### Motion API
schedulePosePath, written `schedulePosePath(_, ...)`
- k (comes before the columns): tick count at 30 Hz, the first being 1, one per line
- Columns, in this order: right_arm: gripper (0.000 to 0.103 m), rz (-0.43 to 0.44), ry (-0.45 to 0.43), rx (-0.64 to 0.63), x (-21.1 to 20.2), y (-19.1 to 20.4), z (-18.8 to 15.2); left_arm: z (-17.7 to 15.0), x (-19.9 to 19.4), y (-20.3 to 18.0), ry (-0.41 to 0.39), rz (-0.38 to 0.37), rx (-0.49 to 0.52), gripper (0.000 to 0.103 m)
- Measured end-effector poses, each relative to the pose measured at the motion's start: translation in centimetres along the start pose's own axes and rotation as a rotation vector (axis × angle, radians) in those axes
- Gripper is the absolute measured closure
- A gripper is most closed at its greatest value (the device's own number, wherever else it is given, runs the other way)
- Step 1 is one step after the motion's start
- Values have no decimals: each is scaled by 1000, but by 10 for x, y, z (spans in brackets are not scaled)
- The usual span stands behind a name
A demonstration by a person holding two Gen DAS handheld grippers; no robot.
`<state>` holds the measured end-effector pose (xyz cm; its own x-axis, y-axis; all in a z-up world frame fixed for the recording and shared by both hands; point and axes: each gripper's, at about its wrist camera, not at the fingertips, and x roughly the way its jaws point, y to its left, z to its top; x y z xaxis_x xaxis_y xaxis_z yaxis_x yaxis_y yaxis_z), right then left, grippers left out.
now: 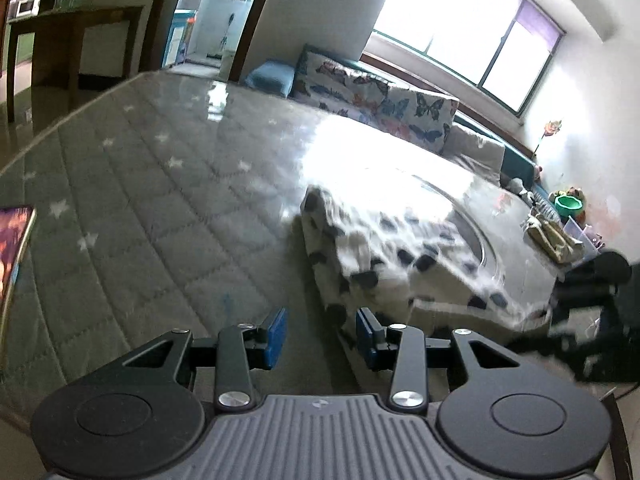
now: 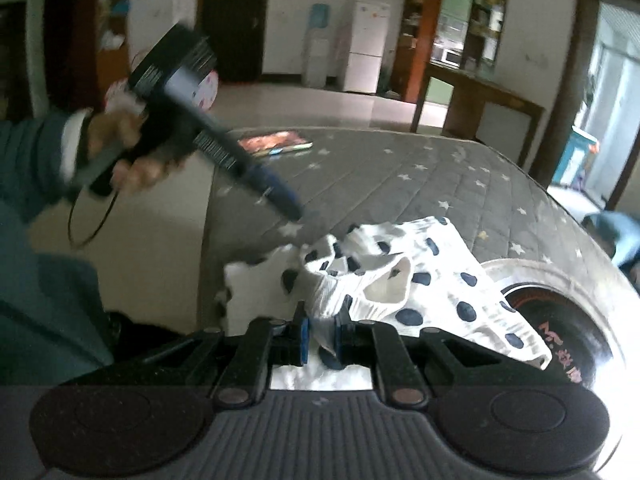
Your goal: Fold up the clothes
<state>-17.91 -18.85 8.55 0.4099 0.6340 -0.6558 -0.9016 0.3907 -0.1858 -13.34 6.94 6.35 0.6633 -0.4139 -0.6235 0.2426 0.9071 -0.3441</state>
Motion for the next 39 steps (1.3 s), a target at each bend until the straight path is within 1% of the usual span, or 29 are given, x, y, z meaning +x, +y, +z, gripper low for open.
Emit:
schedulePosePath(4, 92, -95, 20, -233, 1, 31, -5, 17, -3, -13, -38, -27, 38, 61)
schedulePosePath(7, 92, -169, 41, -454, 5, 57, -15, 30, 1, -27, -55, -60, 72, 61)
schedulePosePath(10, 92, -208, 61, -611, 10, 75, -27, 40, 8, -46, -62, -94, 116, 60)
schedulePosePath(14, 92, -249, 65, -733, 11, 88, -40, 50, 19, -66, -61, -136, 152, 58)
schedulePosePath(17, 92, -266, 59, -749, 7, 90, -45, 55, 30, -75, -50, -166, 174, 58)
schedulePosePath(19, 91, -299, 45, -782, 5, 89, -48, 55, 36, -77, -35, -182, 174, 58)
schedulePosePath(22, 90, -328, 46, -860, 6, 93, -58, 49, 44, -78, 2, -236, 169, 58)
schedulePosePath(25, 89, -319, 56, -875, 1, 95, -64, 41, 50, -78, 33, -261, 177, 58)
schedulePosePath(26, 87, -316, 61, -878, 0, 95, -67, 39, 52, -78, 44, -269, 179, 58)
schedulePosePath(29, 86, -312, 76, -876, -3, 95, -74, 28, 51, -81, 64, -289, 190, 58)
schedulePosePath(31, 82, -311, 85, -853, -8, 93, -74, 21, 48, -78, 72, -285, 200, 58)
schedulePosePath(33, 75, -297, 94, -800, -15, 89, -72, 15, 46, -72, 80, -279, 183, 58)
schedulePosePath(35, 70, -277, 105, -732, -23, 83, -69, 8, 44, -64, 87, -278, 158, 58)
schedulePosePath(38, 70, -255, 113, -643, -33, 76, -64, -1, 42, -52, 97, -277, 120, 58)
schedulePosePath(39, 70, -247, 114, -611, -36, 73, -62, -3, 36, -50, 101, -268, 124, 58)
